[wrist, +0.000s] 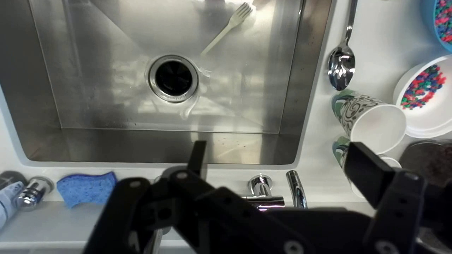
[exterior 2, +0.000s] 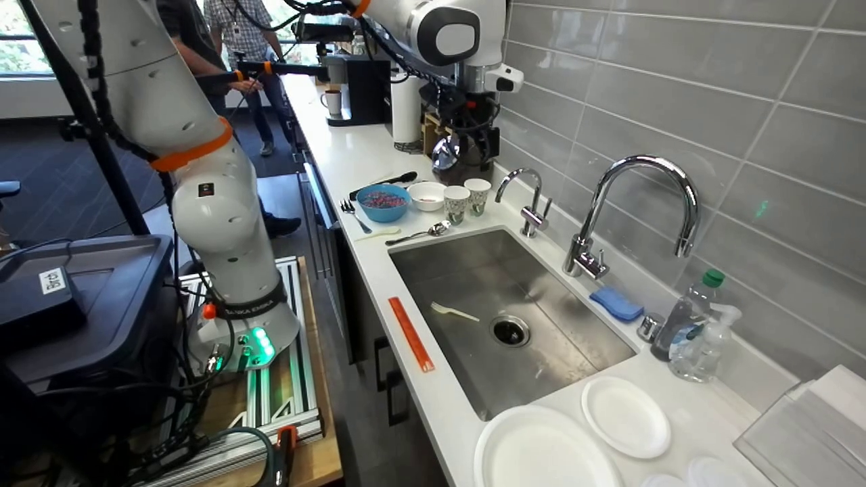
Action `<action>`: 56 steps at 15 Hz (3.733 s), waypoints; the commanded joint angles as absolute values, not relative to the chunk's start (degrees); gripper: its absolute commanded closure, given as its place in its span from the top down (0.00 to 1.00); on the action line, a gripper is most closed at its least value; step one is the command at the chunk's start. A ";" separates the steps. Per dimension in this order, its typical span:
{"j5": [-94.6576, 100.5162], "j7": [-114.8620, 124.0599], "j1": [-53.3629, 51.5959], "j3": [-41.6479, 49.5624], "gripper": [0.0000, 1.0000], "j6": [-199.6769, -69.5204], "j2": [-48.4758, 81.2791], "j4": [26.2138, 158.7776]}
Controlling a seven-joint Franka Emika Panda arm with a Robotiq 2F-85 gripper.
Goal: Pour the contents in the cup into the bowl
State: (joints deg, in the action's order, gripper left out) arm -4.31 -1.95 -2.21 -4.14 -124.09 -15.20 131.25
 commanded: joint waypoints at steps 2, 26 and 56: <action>-3.98 -0.06 -4.79 -6.23 1.00 -131.09 -9.56 132.02; -6.93 -4.74 -9.16 -9.82 1.00 -148.68 4.15 132.29; -2.46 -5.36 -10.17 -11.70 0.01 -150.03 24.24 114.84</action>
